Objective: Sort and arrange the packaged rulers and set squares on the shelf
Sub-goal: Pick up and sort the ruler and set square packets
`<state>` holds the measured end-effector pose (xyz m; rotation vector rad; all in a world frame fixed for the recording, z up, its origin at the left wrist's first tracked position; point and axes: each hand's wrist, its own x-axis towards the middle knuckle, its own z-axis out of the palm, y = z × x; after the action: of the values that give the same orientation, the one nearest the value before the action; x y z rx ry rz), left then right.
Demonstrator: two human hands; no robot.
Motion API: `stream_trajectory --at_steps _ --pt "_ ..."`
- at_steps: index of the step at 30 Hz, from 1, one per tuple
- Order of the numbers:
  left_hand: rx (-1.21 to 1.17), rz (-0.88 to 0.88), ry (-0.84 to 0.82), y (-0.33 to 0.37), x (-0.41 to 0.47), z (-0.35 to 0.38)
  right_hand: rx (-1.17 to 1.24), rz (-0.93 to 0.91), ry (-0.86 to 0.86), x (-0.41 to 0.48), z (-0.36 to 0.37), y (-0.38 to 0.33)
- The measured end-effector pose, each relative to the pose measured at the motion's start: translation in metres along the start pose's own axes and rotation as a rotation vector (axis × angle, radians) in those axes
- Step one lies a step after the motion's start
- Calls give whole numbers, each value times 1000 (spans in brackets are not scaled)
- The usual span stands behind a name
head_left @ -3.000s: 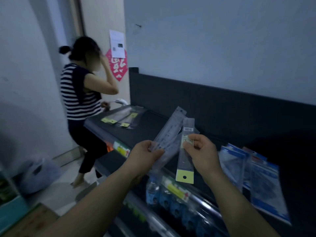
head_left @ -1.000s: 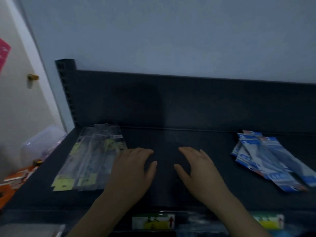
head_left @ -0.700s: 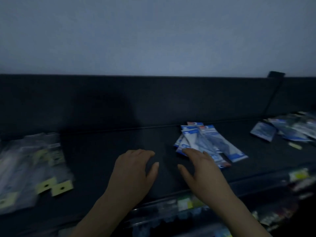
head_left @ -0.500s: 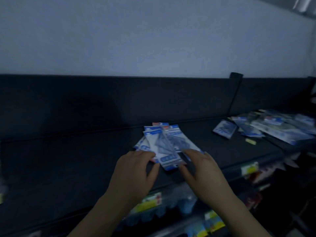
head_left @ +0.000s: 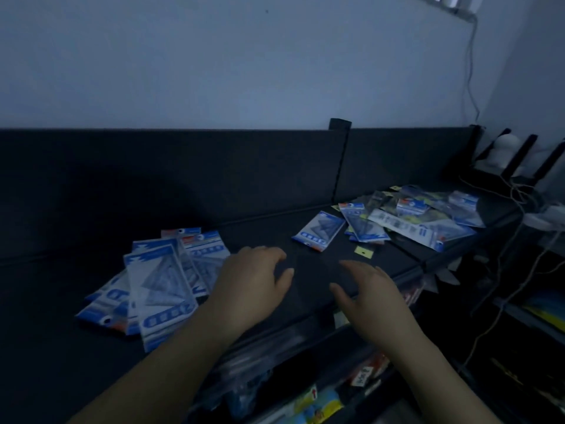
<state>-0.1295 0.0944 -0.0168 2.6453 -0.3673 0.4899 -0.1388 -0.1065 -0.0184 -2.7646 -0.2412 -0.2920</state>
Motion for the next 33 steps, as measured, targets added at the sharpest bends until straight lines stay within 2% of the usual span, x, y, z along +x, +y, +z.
stream_trajectory --at_steps 11,18,23,28,31,33 --pt "-16 -158 -247 2 142 72 -1 181 50 91 7 90" --pt "42 -340 -395 7 191 125 -112 161 -1 148 26 138" --pt "105 -446 -371 10 212 147 -115 94 -78 177 41 153" --pt "-44 -530 -323 -1 216 149 -71 -6 -83 172 51 161" --pt "-136 -559 -302 -11 212 144 57 -83 34 171 54 163" --pt "-195 -549 -273 -18 211 141 102 -23 107 176 55 162"
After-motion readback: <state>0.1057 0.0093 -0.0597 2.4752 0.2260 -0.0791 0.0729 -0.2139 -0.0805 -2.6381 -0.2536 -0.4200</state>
